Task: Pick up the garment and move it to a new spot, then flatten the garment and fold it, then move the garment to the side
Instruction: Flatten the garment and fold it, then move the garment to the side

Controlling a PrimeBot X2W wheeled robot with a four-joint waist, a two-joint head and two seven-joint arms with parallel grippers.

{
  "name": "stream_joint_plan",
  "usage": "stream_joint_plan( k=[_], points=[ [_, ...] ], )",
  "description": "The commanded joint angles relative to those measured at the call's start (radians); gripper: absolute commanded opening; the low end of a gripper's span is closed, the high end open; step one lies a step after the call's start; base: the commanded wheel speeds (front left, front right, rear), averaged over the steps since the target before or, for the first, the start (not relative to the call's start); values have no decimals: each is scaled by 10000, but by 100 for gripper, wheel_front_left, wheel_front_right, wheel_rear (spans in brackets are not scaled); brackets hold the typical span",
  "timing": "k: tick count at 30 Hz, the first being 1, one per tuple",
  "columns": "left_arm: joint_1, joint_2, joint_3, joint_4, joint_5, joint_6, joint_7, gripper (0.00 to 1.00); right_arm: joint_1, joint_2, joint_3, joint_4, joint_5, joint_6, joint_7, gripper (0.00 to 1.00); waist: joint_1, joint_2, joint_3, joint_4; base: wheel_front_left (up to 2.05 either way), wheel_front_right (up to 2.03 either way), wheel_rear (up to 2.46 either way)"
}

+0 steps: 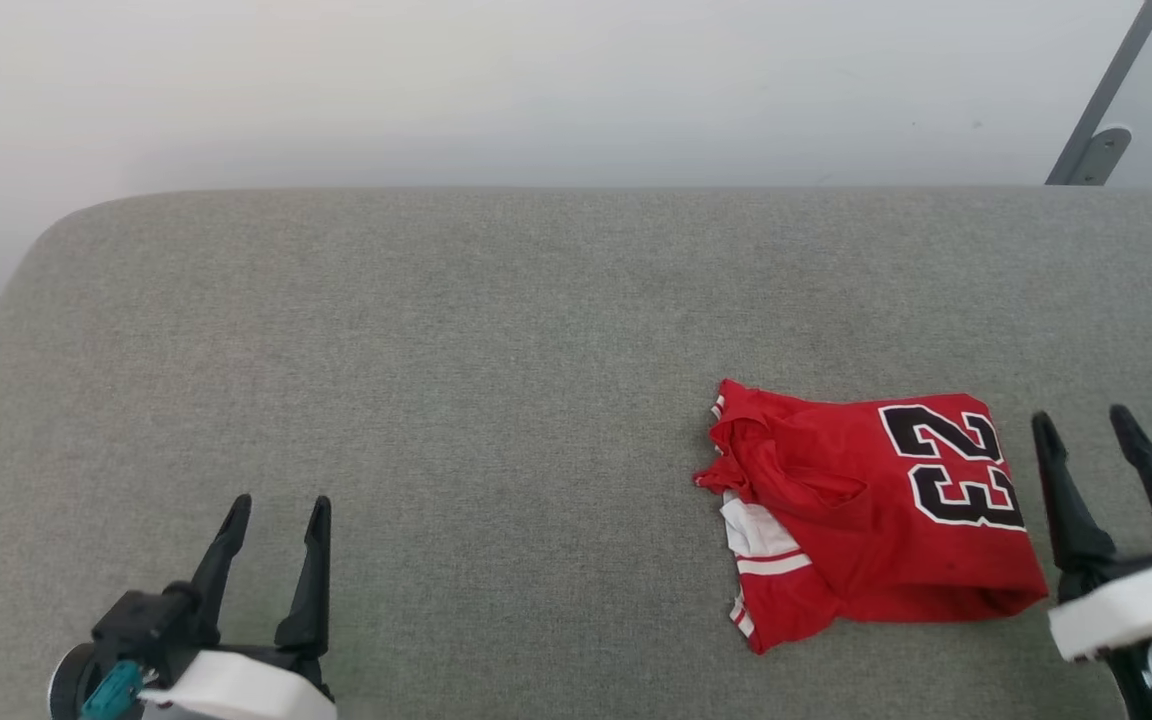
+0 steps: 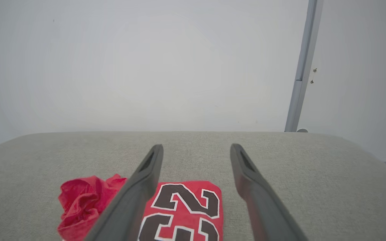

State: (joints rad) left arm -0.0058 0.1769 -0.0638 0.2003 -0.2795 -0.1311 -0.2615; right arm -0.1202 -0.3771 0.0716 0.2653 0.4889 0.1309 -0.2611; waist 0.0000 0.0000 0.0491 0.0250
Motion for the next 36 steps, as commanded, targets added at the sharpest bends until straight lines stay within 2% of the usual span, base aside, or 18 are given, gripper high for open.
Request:
stream_joint_plan(
  k=[1,12,26,31,36],
  points=[
    [275,55,71,-230,168,11,-47,100,423,86,-273,-343,-186,-3,-40,100,0,0,8,29,0,0,0],
    [1425,-168,549,-1349,288,11,-47,100,2052,430,-1489,-2123,-527,-3,506,100,0,0,225,-37,0,0,0],
    [1113,-303,565,-1553,404,11,-47,100,2071,530,-1594,-2784,-688,-3,1056,100,0,0,527,-28,0,0,0],
    [750,-262,414,-1530,432,11,-47,100,1521,-125,-1040,-2589,-619,-3,2451,100,0,0,894,-89,0,0,0],
    [58,-49,25,-1301,440,11,-47,100,687,-1772,331,-2560,51,-3,5374,100,0,0,1495,-158,0,0,0]
  ],
)
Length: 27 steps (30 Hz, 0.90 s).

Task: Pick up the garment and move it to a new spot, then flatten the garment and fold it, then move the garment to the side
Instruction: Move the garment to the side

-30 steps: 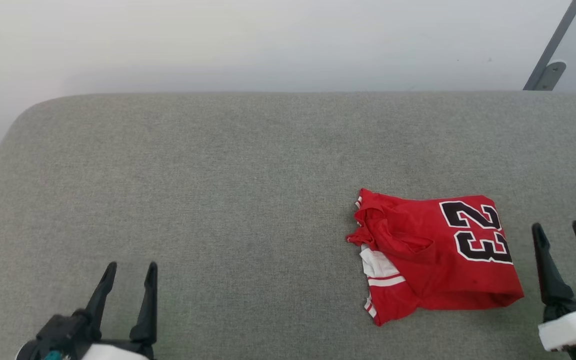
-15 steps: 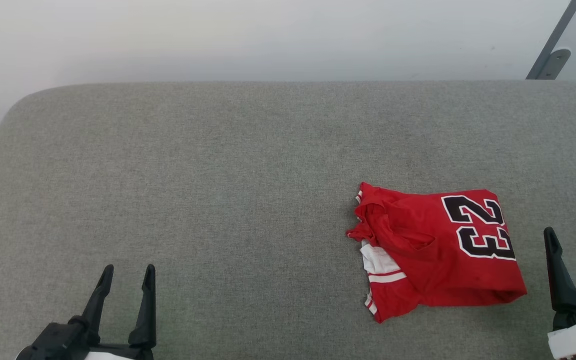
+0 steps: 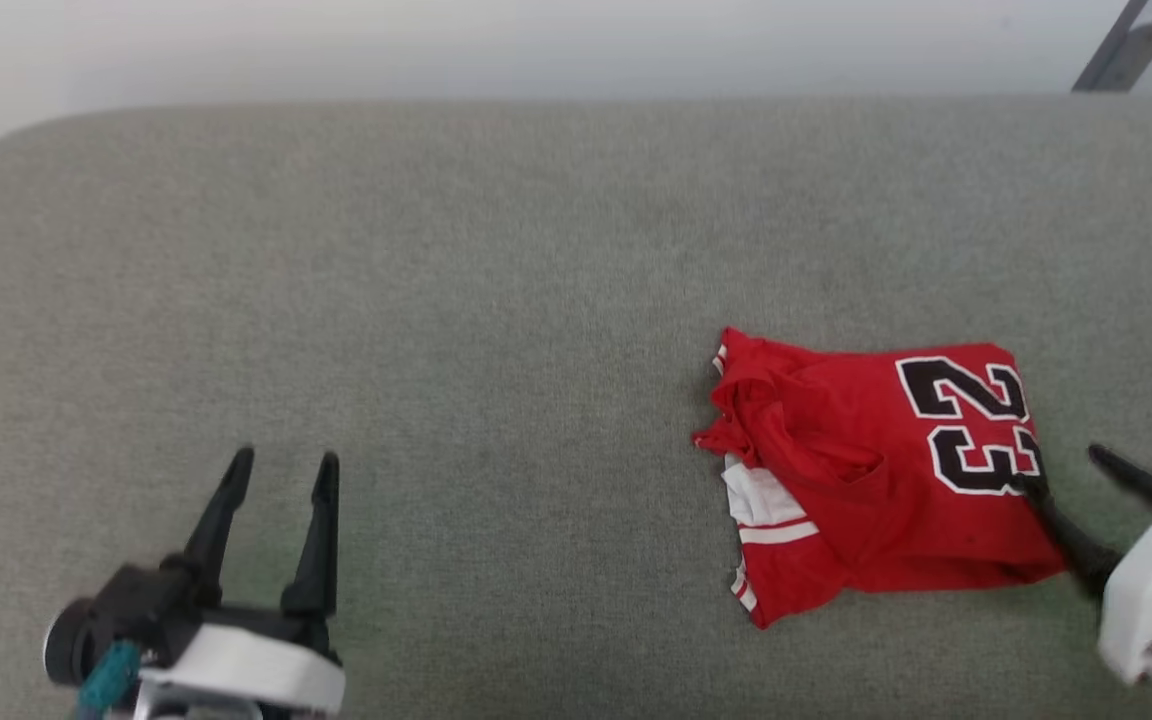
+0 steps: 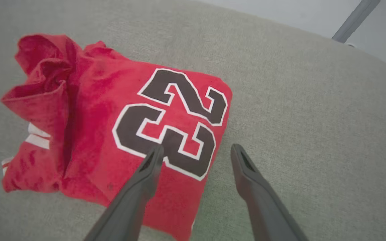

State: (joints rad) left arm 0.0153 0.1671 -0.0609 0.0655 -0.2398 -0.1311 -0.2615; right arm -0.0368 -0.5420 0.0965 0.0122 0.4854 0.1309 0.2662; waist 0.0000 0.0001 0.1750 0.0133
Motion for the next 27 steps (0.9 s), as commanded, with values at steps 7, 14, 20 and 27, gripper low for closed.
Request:
stream_joint_plan(
  k=[7,14,20,27],
  points=[
    [-1236,39,-223,136,-74,11,-47,100,-1804,-1477,605,-119,1710,-3,3372,100,0,-1,1245,-52,0,0,0],
    [-2142,-73,-568,230,-104,11,-47,100,-3216,-1348,1296,517,2547,-3,5377,100,0,-1,2246,156,0,0,0],
    [-2592,-98,-580,275,-119,11,-47,100,-2958,-1130,1896,915,2717,-5,6206,100,0,-1,2768,265,0,0,0],
    [-2794,-48,-622,389,-122,11,-47,100,-2817,-844,2028,988,2875,-6,6043,0,0,-1,2874,124,0,0,0]
  ],
)
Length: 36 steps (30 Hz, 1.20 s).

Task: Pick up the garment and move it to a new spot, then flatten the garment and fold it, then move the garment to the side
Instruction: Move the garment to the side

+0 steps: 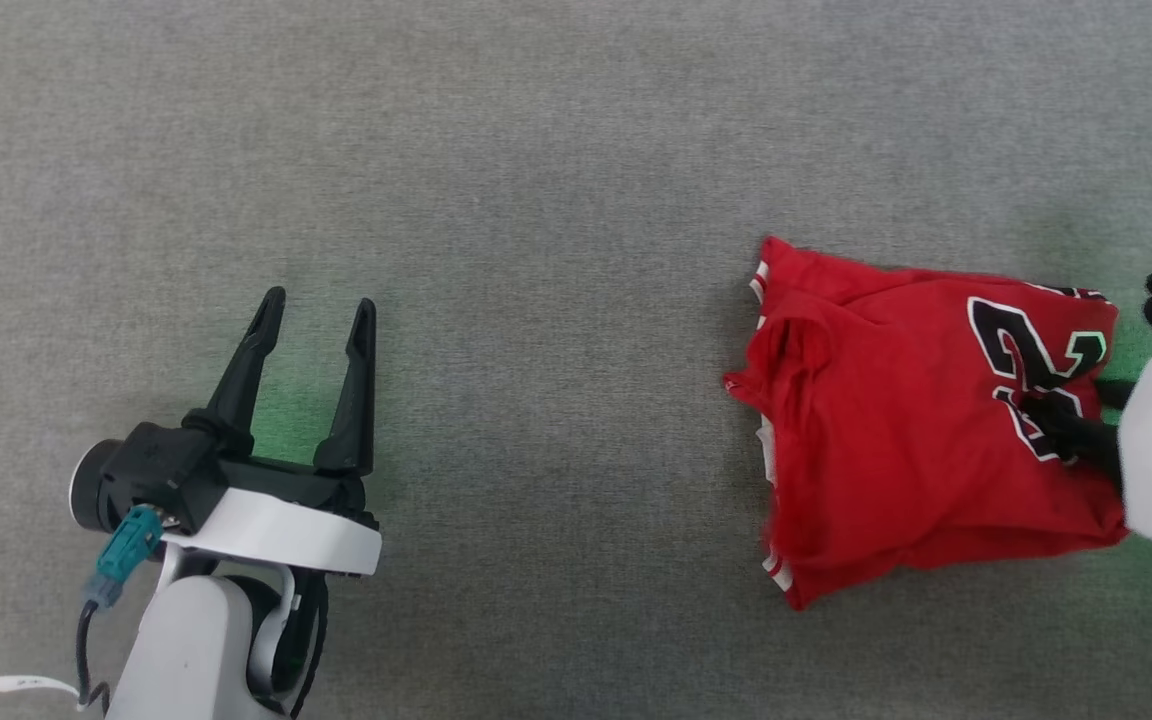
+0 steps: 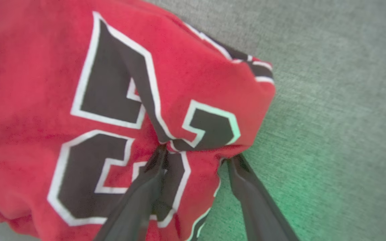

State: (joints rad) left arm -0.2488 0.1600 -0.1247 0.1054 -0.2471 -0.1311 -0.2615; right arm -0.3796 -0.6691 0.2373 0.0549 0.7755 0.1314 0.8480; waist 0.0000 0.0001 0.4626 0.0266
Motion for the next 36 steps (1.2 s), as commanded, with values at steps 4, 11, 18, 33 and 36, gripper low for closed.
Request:
stream_joint_plan(
  k=[4,11,18,33,36],
  points=[
    [-162,108,-93,39,-21,11,-49,100,583,470,318,517,-47,-46,-343,0,0,-1,-100,-219,0,0,0],
    [-237,371,-291,14,24,11,-47,100,662,441,-562,144,-57,-48,-1494,0,0,-1,-258,-850,0,0,0],
    [-591,799,-650,-135,85,11,-47,100,1012,422,-1929,-187,-2,-17,-2488,0,0,-1,-86,-1712,0,0,0],
    [-3933,2402,-2285,-443,29,11,-47,100,-841,-490,-3681,2338,-473,-11,-4398,0,0,-1,1671,-2866,0,0,0],
    [-4938,2534,-2746,-429,-11,11,-47,100,-1668,-706,-3687,3405,-632,-11,-5022,0,0,-1,2053,-2889,0,0,0]
  ],
)
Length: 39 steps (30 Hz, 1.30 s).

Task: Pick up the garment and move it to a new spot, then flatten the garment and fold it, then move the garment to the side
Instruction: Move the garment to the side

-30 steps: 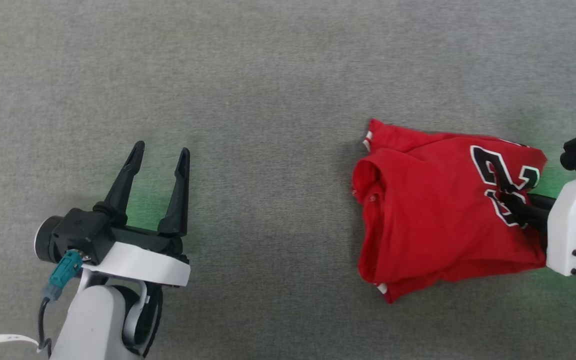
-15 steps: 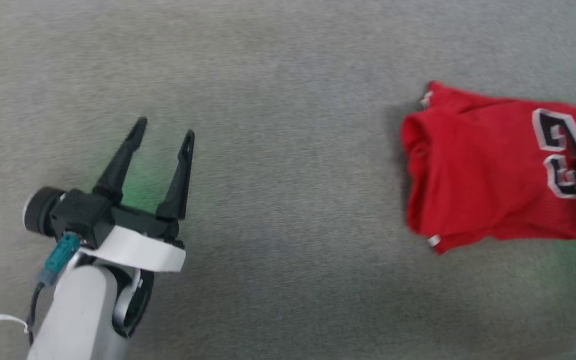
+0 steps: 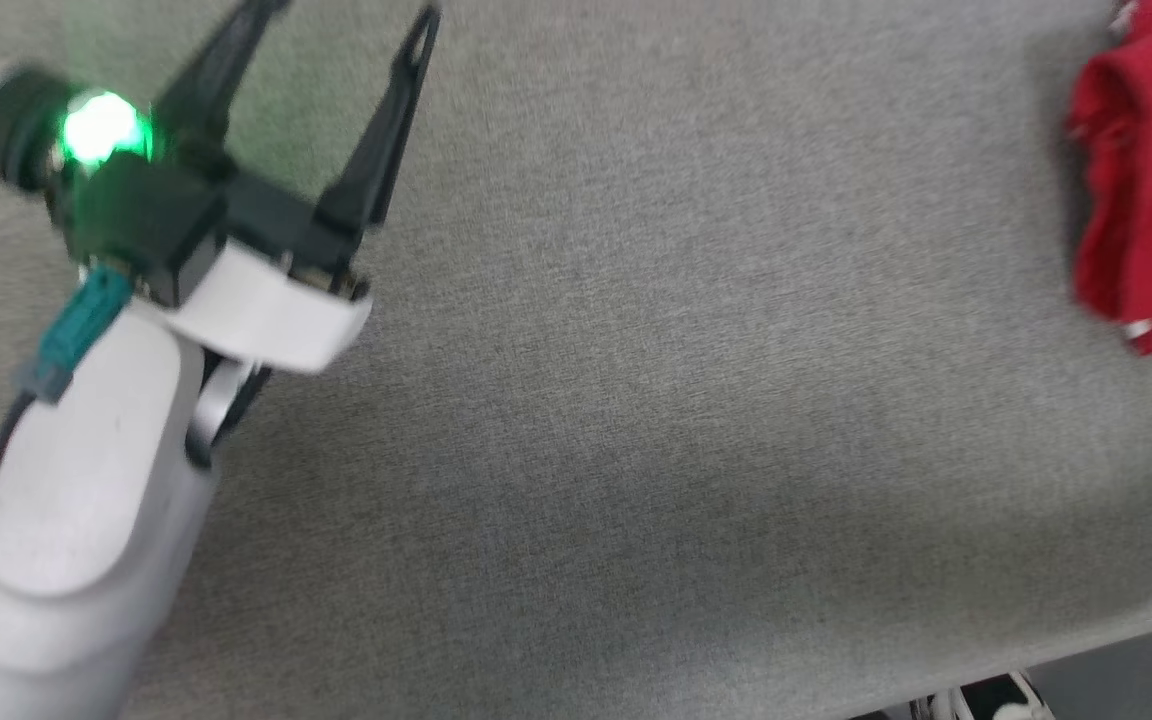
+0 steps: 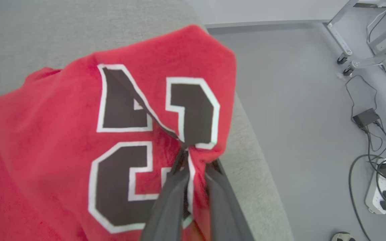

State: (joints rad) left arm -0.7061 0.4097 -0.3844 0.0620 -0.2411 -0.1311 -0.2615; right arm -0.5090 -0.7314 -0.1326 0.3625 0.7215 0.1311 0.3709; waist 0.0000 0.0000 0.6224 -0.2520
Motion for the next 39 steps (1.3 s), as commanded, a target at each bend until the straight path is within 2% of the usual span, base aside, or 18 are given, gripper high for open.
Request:
stream_joint_plan(
  k=[1,2,8,16,24,25,26,27,28,36,39],
  points=[
    [-667,72,-286,17,-91,11,-47,100,-643,-179,47,742,-170,-7,-462,0,0,0,557,-101,0,0,0],
    [-667,72,-286,17,-91,11,-47,100,-643,-179,47,742,-170,-7,-462,0,0,0,557,-101,0,0,0],
    [-1803,116,-850,97,-226,11,-47,100,-2216,-481,481,2916,-746,-7,-1576,0,0,0,1032,-76,0,0,0],
    [-2226,375,-984,22,-324,11,-47,100,-3850,-344,1052,5188,-1278,-7,-2824,0,0,0,1460,-61,0,0,0],
    [-2176,537,-934,44,-338,11,-47,100,-4805,-1,1722,6637,-1945,-7,-4101,0,0,0,1560,-67,0,0,0],
    [-2151,552,-932,53,-341,11,-47,100,-4901,-6,1774,6815,-2026,-7,-4267,7,0,0,1549,-65,0,0,0],
    [-2126,554,-924,60,-354,11,-47,100,-4986,34,1818,7005,-2099,-7,-4399,7,0,0,1526,-61,0,0,0],
    [-2093,553,-907,59,-370,11,-47,100,-5051,52,1869,7145,-2186,-7,-4519,61,0,0,1485,-50,0,0,0],
    [-2043,535,-872,61,-385,11,-47,100,-5102,44,1959,7296,-2296,-7,-4636,100,0,0,1429,-39,0,0,0],
    [-796,71,-169,233,-447,86,-47,100,-5039,92,2817,7537,-2420,-7,-5209,100,0,0,352,173,0,0,0],
    [323,-405,398,484,-522,90,-47,100,-4599,225,3450,7182,-2197,-7,-5326,100,0,0,-523,468,0,0,0]
  ],
)
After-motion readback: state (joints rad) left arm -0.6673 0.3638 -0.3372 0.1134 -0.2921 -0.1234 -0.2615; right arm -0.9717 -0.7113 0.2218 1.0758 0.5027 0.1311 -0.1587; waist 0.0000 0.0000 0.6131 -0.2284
